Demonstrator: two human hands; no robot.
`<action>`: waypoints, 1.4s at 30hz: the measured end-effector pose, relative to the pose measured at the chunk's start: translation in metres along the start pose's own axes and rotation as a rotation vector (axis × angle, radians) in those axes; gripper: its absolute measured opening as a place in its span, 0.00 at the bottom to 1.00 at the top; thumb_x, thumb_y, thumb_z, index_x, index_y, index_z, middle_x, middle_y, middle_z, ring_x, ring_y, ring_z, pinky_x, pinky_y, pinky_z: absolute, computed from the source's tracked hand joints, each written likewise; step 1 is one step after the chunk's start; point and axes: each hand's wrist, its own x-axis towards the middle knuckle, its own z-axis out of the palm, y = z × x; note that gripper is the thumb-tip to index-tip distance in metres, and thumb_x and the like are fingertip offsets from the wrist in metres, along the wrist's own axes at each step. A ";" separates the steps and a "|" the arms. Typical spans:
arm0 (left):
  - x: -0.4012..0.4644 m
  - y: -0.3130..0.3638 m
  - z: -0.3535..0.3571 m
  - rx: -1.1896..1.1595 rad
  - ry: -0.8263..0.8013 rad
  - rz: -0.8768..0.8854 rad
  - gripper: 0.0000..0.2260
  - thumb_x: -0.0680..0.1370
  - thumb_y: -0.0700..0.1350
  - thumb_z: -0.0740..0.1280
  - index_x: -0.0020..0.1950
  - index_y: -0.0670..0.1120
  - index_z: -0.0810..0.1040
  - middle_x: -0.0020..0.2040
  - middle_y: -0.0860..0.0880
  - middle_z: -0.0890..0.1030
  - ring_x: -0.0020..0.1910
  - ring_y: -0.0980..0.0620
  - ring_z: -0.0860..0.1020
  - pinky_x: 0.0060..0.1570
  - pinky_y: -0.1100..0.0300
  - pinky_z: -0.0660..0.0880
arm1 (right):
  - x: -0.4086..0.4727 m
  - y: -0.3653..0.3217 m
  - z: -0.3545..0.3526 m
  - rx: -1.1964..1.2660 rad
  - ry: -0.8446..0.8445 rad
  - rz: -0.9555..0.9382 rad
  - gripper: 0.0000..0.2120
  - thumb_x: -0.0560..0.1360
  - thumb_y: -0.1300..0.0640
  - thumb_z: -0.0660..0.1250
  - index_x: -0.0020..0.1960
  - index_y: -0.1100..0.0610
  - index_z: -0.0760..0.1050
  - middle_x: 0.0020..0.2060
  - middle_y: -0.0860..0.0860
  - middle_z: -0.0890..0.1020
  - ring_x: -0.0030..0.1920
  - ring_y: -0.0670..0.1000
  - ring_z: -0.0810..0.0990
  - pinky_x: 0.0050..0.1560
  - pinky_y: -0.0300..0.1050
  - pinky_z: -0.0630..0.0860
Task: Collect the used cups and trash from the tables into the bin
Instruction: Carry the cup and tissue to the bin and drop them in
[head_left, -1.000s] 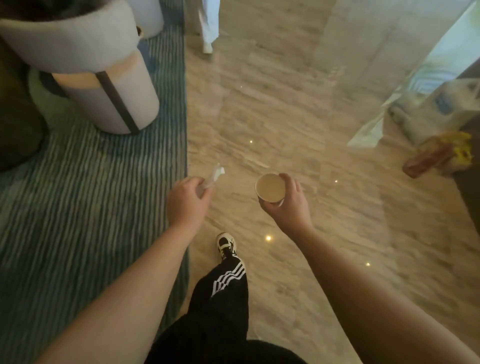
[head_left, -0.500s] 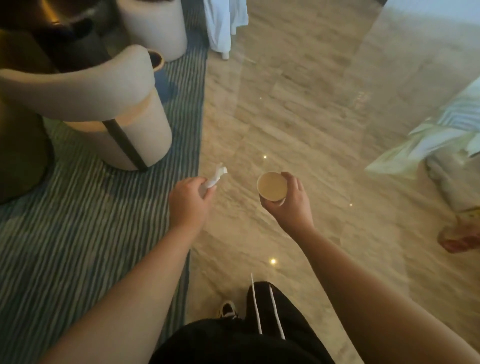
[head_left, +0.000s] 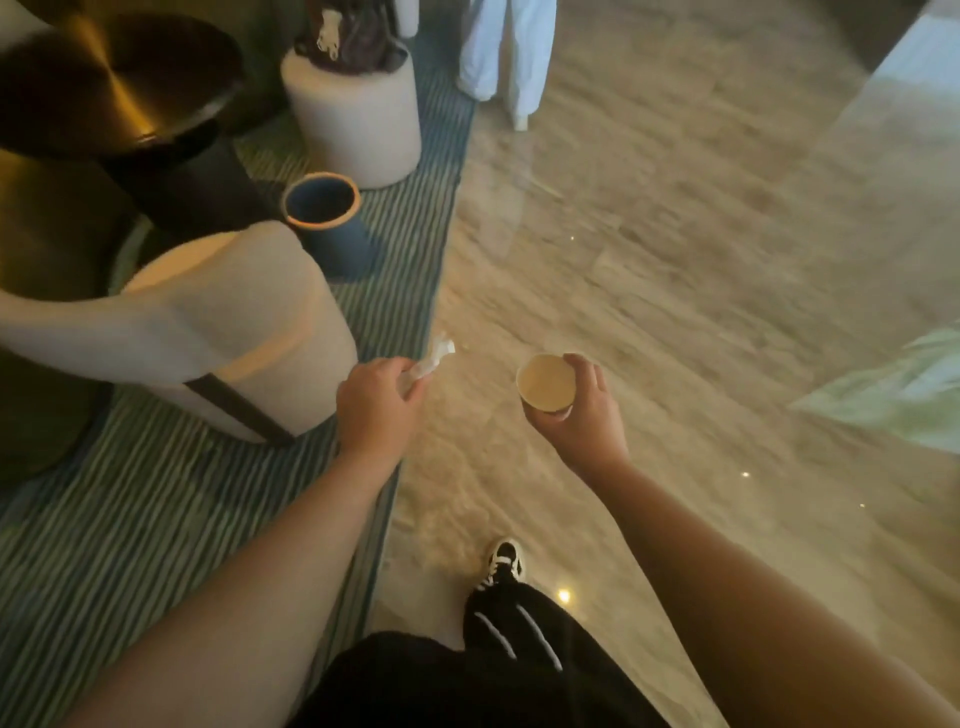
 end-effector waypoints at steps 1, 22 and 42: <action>0.023 0.007 0.003 -0.002 0.016 -0.010 0.09 0.75 0.49 0.69 0.47 0.43 0.81 0.42 0.43 0.81 0.43 0.41 0.76 0.43 0.46 0.73 | 0.028 -0.003 -0.002 -0.005 -0.010 -0.013 0.36 0.67 0.45 0.75 0.70 0.52 0.63 0.64 0.48 0.72 0.44 0.41 0.70 0.44 0.40 0.68; 0.509 -0.132 0.046 -0.008 0.224 -0.361 0.08 0.74 0.49 0.69 0.47 0.46 0.80 0.38 0.47 0.80 0.39 0.45 0.75 0.38 0.50 0.72 | 0.580 -0.159 0.178 -0.055 -0.317 -0.243 0.36 0.66 0.46 0.76 0.69 0.51 0.64 0.63 0.50 0.72 0.58 0.52 0.73 0.49 0.43 0.67; 0.776 -0.223 0.057 -0.028 0.414 -1.058 0.10 0.76 0.50 0.67 0.55 0.48 0.80 0.50 0.48 0.80 0.47 0.52 0.75 0.47 0.56 0.71 | 0.924 -0.313 0.370 -0.020 -0.791 -0.458 0.33 0.65 0.49 0.77 0.65 0.51 0.67 0.59 0.49 0.73 0.53 0.43 0.71 0.50 0.42 0.69</action>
